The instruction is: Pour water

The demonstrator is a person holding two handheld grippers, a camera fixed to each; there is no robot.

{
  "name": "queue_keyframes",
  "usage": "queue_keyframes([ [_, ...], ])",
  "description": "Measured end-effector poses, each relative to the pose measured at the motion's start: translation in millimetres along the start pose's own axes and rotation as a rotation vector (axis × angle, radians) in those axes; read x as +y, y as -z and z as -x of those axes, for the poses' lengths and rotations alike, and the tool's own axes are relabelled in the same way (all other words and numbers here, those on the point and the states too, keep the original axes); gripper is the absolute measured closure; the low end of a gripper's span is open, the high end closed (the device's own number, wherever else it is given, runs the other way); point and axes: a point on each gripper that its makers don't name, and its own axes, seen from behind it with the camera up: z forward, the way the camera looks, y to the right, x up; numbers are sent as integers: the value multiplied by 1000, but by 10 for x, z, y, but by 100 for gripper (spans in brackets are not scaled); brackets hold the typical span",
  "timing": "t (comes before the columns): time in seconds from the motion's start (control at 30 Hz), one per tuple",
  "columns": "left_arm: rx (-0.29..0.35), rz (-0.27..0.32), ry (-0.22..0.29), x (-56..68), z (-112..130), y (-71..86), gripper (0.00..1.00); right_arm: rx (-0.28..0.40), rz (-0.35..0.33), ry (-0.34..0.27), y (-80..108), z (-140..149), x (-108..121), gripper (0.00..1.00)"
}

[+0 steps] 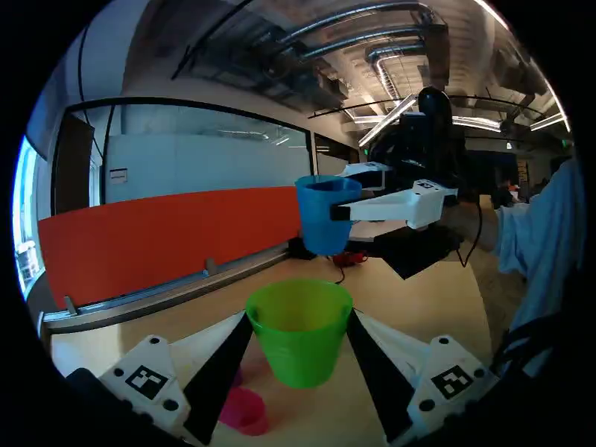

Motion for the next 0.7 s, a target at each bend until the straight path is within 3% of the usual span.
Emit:
queue_keyframes([
  [0.7, 2, 36, -5, 110, 3, -100, 13, 9, 11, 283, -156, -382, 175, 9],
])
